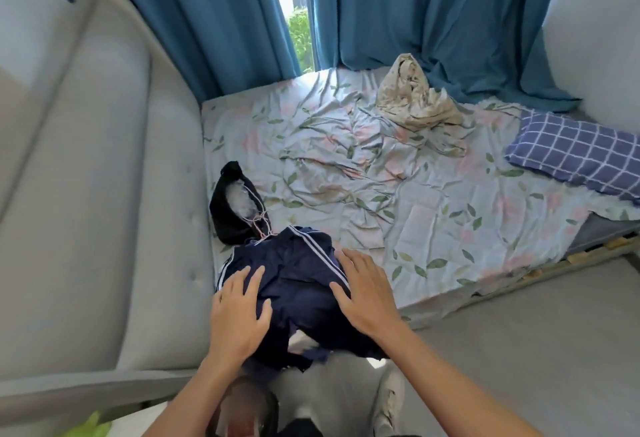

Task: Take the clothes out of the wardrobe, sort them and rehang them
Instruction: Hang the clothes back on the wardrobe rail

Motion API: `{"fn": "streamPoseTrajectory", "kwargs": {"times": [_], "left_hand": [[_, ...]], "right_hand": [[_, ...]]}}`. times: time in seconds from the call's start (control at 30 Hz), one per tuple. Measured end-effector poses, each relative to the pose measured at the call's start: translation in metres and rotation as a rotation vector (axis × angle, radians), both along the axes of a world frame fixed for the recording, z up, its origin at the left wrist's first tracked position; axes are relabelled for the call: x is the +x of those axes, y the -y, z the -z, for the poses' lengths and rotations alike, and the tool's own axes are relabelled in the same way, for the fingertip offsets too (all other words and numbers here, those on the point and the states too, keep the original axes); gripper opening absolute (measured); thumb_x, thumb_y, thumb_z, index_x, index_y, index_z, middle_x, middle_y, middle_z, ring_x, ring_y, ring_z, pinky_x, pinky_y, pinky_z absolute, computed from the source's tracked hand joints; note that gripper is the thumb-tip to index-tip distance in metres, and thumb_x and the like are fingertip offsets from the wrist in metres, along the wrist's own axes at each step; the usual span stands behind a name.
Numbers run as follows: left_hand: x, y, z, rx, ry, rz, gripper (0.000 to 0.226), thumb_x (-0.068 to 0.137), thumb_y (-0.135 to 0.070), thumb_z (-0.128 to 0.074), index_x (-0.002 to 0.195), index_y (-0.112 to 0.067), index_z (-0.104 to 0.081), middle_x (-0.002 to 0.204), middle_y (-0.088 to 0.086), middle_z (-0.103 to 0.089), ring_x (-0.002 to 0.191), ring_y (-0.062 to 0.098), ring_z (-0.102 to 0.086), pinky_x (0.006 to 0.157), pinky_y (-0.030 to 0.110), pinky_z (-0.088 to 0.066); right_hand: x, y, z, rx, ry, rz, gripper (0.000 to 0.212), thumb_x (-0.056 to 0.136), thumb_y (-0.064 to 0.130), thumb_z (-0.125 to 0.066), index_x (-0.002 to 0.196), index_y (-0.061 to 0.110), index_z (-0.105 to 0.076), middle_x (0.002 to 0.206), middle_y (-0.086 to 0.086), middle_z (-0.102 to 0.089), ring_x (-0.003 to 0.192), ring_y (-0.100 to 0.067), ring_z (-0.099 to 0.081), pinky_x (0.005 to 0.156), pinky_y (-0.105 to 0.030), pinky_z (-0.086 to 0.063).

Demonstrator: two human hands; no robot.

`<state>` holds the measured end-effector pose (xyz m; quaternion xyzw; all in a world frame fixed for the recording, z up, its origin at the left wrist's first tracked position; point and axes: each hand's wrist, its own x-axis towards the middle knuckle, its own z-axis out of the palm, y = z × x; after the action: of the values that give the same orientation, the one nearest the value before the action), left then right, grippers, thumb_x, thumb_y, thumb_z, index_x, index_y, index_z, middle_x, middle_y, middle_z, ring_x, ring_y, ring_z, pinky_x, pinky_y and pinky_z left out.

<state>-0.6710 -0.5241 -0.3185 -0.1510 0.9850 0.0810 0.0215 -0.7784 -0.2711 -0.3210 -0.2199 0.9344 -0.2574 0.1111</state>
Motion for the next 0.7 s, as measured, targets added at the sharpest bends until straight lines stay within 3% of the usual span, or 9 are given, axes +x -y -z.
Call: {"fn": "streamPoseTrajectory", "kwargs": {"times": [0.2,0.33,0.5,0.7], "left_hand": [[-0.036,0.035,0.063,0.117,0.059,-0.190,0.067,0.096,-0.042,-0.065,0.158,-0.027,-0.043,0.157,0.002,-0.046,0.144,0.024,-0.043,0.112,0.045,-0.043],[-0.057,0.075,0.155,0.210,0.103,-0.307,0.072,0.097,-0.046,-0.062,0.161,-0.027,-0.035,0.155,-0.003,-0.044,0.143,0.020,-0.042,0.109,0.043,-0.046],[-0.091,0.145,0.271,0.178,0.133,-0.340,0.074,0.098,-0.046,-0.062,0.162,-0.022,-0.035,0.156,0.002,-0.045,0.144,0.024,-0.044,0.110,0.043,-0.046],[-0.134,0.219,0.345,0.175,0.138,-0.326,0.077,0.099,-0.043,-0.064,0.163,-0.015,-0.030,0.153,0.011,-0.045,0.140,0.033,-0.046,0.107,0.049,-0.048]], "right_hand": [[-0.064,0.057,0.053,0.070,0.003,-0.191,0.066,0.101,0.052,-0.040,0.160,0.023,-0.036,0.164,0.004,-0.036,0.150,-0.019,-0.032,0.120,-0.040,-0.035],[-0.100,0.101,0.138,0.144,0.056,-0.277,0.067,0.103,0.054,-0.038,0.163,0.026,-0.028,0.167,0.004,-0.030,0.154,-0.018,-0.025,0.124,-0.037,-0.028],[-0.154,0.156,0.261,0.268,0.111,-0.315,0.072,0.102,0.048,-0.047,0.165,0.022,-0.023,0.169,-0.002,-0.026,0.154,-0.024,-0.026,0.125,-0.039,-0.028],[-0.218,0.203,0.353,0.327,0.160,-0.231,0.075,0.098,0.034,-0.056,0.163,0.018,-0.021,0.162,-0.007,-0.036,0.148,-0.028,-0.033,0.114,-0.046,-0.041]]}}
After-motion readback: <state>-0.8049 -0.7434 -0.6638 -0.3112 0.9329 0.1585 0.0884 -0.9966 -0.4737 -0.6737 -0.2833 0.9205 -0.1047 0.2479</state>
